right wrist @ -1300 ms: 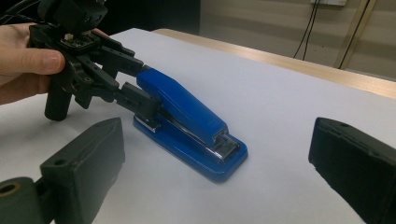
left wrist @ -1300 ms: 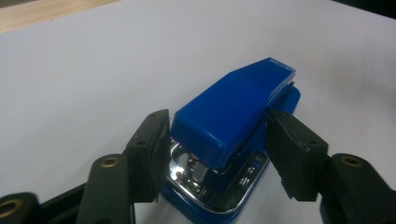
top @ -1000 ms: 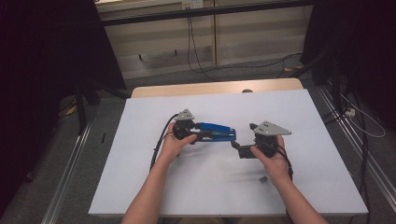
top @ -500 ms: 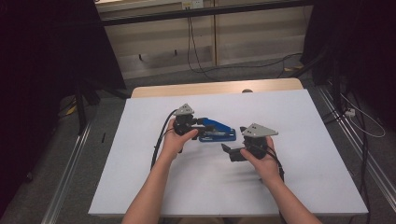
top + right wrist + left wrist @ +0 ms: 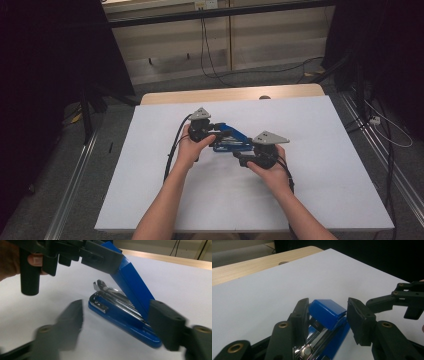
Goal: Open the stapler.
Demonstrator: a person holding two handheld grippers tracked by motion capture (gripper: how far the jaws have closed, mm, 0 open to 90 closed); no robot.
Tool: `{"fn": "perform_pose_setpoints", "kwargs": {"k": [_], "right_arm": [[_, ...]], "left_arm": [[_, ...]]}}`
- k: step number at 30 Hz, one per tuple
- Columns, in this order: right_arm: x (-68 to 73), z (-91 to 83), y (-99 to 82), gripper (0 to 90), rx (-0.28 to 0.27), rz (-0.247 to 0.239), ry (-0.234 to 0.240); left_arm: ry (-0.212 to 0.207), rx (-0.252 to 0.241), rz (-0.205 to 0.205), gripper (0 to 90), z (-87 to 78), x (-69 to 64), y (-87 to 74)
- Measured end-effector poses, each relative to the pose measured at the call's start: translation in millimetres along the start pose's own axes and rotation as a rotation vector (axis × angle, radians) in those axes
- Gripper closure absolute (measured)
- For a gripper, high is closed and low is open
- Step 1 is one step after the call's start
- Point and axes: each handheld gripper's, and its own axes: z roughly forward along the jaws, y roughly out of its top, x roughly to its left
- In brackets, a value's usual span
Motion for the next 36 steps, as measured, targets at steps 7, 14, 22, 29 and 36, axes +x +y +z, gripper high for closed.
{"fn": "perform_pose_setpoints", "kwargs": {"k": [7,14,22,29,36], "right_arm": [[5.8,17.2,5.2,82.1,0.034,0.056,0.0],[10.7,36.1,7.2,90.0,0.035,0.09,-0.021],[10.3,47.9,7.5,90.0,0.008,0.125,-0.023],[7.3,50.6,9.4,90.0,-0.003,0.155,-0.019],[9.5,54.0,7.2,90.0,-0.002,0.163,-0.041]], "left_arm": [[0.003,0.009,0.007,53.9,0.2,-1.0,2.3],[-0.001,0.0,-0.001,54.0,0.5,-0.2,2.1],[-0.007,-0.004,-0.005,54.4,0.6,0.8,1.7],[-0.002,-0.01,-0.01,53.9,1.8,0.6,1.5],[-0.001,-0.008,-0.013,54.0,1.3,0.3,1.5]]}}
